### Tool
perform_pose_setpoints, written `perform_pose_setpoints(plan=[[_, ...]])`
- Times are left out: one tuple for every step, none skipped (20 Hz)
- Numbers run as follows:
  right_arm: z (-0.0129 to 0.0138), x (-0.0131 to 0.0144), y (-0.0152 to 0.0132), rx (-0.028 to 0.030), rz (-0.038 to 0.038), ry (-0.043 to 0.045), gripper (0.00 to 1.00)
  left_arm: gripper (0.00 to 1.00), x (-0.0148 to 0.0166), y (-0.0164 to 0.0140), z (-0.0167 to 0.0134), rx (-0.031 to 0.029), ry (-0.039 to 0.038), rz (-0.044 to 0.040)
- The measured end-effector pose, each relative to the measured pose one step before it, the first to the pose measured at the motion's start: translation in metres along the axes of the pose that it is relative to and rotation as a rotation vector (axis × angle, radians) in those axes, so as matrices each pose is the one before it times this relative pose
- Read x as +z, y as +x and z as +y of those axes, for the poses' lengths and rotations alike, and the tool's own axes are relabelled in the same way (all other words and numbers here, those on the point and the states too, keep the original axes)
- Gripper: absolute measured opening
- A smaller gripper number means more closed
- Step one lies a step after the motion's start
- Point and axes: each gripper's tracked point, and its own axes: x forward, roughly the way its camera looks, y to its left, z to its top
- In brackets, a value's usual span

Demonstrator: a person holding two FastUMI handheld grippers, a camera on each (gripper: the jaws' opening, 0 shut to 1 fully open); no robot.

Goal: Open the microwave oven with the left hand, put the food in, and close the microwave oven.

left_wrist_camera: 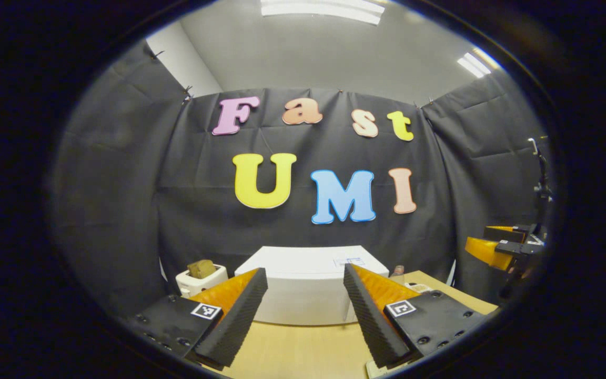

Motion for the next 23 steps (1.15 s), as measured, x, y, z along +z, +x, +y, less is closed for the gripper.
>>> perform_pose_setpoints(plan=[[0.00392,-0.00044,0.00015,0.00617,0.00321,0.00222,0.97,0.98,0.0004,-0.00151,-0.00195,0.00082,0.00156,-0.006],[0.00258,0.00123,-0.00039,0.00504,-0.00158,-0.00112,0.97,0.98,-0.00054,-0.00037,-0.00151,-0.00165,-0.00265,-0.00185],[0.0022,0.00132,0.00045,0.00329,-0.00186,-0.0033,0.97,0.98,0.00048,-0.00033,-0.0007,-0.00212,-0.00415,-0.00086],[0.0019,0.00205,-0.00079,0.00268,-0.00365,-0.00429,0.96,0.97,-0.00008,0.00017,-0.0003,-0.00256,-0.00478,0.0003],[0.0024,0.00203,0.00008,0.00134,-0.00254,-0.00515,0.96,0.97,0.00141,0.00049,0.00195,0.00112,-0.00187,-0.00119],[0.00113,0.00151,0.0001,0.00132,-0.00194,-0.00391,0.96,0.98,-0.0001,-0.00161,0.00197,0.00048,-0.00219,-0.00102],[0.00161,0.00085,-0.00003,0.00232,-0.00087,-0.00244,0.96,0.98,0.00018,0.00072,0.0029,0.00052,-0.0024,-0.00183],[0.00141,0.00166,-0.00156,0.00064,-0.00077,-0.00045,0.96,0.98,-0.00288,0.00168,0.00233,0.00319,-0.00004,0.0053],[0.00036,0.00126,-0.00066,-0.00052,-0.00041,0.00054,0.96,0.98,-0.00163,0.00001,0.00318,0.00534,-0.00055,0.00417],[-0.0002,0.00075,0.00033,-0.00095,-0.00084,-0.00033,0.96,0.98,0.00011,0.00038,0.00235,0.00247,-0.00138,0.00051],[-0.00063,0.0011,-0.00064,-0.00292,-0.00135,-0.00251,0.96,0.98,0.00075,0.00088,0.00282,0.00585,-0.00247,-0.00232],[-0.00041,0.0014,0.00004,-0.00408,-0.00092,-0.00366,0.96,0.98,0.00151,-0.0002,0.00115,0.00018,-0.00372,-0.0046],[-0.00033,0.00012,-0.00136,-0.00205,0.00037,-0.00221,0.96,0.98,0.00135,-0.00148,0.00188,0.0042,-0.00189,-0.00547],[0.0,0.00114,-0.00059,-0.00221,-0.00045,-0.00046,0.96,0.98,0.00009,0.00019,0.00172,0.00215,-0.00065,-0.00309],[-0.00013,0.00004,-0.00079,-0.00317,-0.00132,-0.00101,0.96,0.98,0.00088,0.00054,0.00079,0.00013,0.00039,-0.00028],[-0.00067,0.00074,0.00026,-0.00269,-0.00038,-0.0008,0.96,0.98,0.00094,0.00163,0.00138,0.00244,0.00009,-0.00268],[0.00043,0.00095,-0.00034,-0.00166,-0.00115,-0.00026,0.96,0.98,0.00088,-0.00039,0.00059,-0.00182,-0.00076,-0.00153],[-0.0003,-0.0009,-0.00008,-0.00163,0.00139,-0.00145,0.96,0.99,-0.00088,-0.00132,0.00038,0.00227,0.00048,-0.00216],[0.00058,0.00031,-0.0006,0.00013,0.00042,-0.00215,0.96,0.98,0.00018,-0.00015,0.00157,0.005,0.00012,-0.00386],[0.00089,-0.00042,0.00016,-0.0001,0.00144,-0.00328,0.96,0.98,0.00218,-0.00059,0.00097,0.00099,-0.00067,-0.00523],[0.00031,0.00029,-0.00026,-0.00032,-0.00071,-0.00321,0.96,0.98,0.00192,0.00069,0.00009,-0.00135,-0.00075,-0.00423],[0.00154,-0.00012,-0.00156,0.00114,0.0008,-0.00271,0.96,0.97,0.00069,-0.00121,0.00008,0.0013,0.00178,-0.00569],[0.00089,0.0011,-0.00067,0.00089,-0.00125,-0.00152,0.96,0.99,0.00078,-0.00061,0.00103,0.00206,0.00292,-0.00292]])
